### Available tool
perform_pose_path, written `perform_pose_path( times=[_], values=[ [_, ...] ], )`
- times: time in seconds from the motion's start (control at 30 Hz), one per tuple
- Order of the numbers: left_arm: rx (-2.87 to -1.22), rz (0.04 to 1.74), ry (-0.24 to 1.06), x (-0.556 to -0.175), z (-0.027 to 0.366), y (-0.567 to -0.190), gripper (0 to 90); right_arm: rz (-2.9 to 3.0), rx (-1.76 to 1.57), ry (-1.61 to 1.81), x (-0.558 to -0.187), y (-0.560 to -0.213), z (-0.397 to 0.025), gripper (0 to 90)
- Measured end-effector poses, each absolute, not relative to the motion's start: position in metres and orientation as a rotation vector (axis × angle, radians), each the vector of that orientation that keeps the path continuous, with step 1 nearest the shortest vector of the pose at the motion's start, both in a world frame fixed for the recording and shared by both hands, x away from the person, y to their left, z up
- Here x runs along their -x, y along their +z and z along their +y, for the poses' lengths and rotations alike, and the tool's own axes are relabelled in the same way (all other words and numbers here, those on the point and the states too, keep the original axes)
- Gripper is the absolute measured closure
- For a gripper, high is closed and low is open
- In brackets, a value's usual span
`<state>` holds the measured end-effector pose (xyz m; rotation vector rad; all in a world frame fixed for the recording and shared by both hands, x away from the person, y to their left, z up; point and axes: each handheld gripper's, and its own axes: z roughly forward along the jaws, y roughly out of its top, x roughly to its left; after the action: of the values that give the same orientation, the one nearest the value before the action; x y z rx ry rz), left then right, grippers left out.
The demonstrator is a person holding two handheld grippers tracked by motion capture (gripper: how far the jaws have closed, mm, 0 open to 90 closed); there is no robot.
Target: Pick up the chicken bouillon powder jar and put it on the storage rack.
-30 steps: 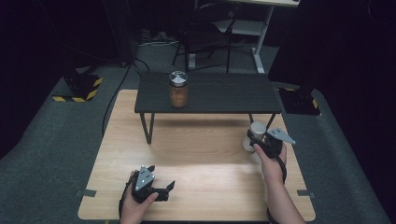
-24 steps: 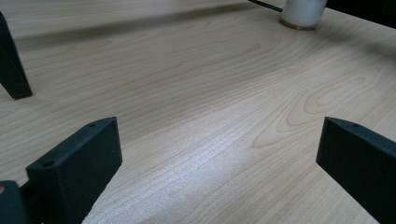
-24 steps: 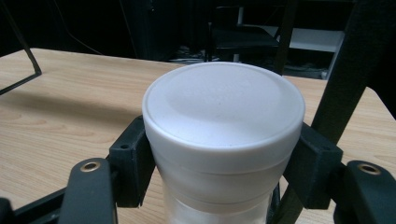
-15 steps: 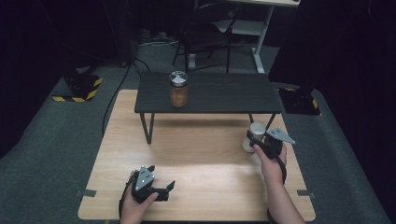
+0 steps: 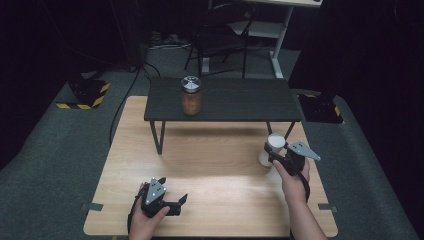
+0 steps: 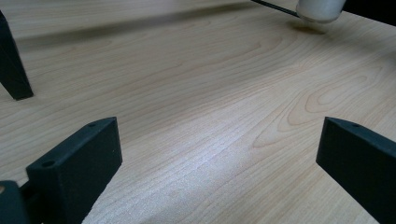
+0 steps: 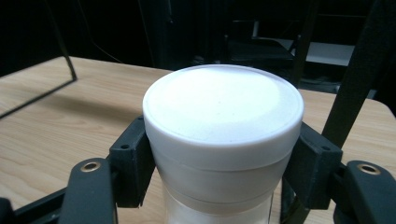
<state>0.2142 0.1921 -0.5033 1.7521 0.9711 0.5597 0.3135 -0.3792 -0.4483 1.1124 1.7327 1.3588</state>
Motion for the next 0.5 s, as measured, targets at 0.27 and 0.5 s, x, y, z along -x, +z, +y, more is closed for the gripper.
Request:
perform_pose_path(
  times=[0.27,0.5],
  values=[
    [-1.756,0.972,0.562,-0.214,0.192,-0.503,0.4,1.735,-1.058,1.398,-0.295,-0.441,-0.382,33.3],
    [-1.758,0.968,0.562,-0.214,0.192,-0.503,0.4,1.753,-1.016,1.43,-0.278,-0.43,-0.384,33.3]
  ],
)
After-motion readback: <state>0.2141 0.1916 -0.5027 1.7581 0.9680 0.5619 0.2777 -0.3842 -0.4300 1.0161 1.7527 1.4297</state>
